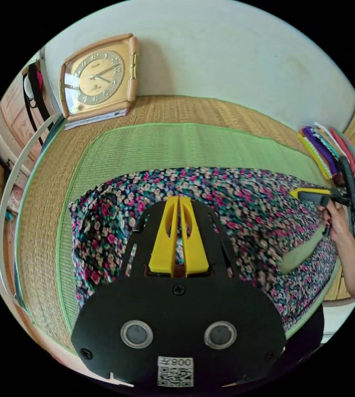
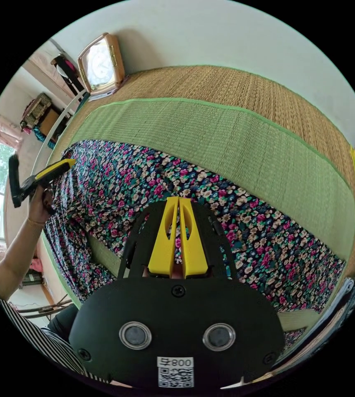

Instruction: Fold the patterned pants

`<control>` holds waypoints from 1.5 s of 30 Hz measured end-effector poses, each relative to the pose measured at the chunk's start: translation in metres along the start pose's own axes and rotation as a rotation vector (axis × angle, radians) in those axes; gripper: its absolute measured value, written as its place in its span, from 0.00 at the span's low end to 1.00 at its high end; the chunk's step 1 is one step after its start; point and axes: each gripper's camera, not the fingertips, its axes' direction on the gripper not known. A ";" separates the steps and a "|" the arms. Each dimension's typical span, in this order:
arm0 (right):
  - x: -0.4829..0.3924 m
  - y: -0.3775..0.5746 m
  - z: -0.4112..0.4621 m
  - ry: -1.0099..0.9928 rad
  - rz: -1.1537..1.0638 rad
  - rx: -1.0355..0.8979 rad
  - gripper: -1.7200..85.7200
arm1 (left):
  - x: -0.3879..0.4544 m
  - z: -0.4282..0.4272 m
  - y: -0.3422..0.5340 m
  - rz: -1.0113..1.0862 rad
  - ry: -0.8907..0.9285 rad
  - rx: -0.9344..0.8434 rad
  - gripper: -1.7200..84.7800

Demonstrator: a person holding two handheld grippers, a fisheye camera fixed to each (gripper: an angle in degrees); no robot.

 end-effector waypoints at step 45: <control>0.180 0.166 -0.146 0.145 0.477 0.201 0.02 | 0.023 -0.017 0.014 0.206 0.384 -0.012 0.02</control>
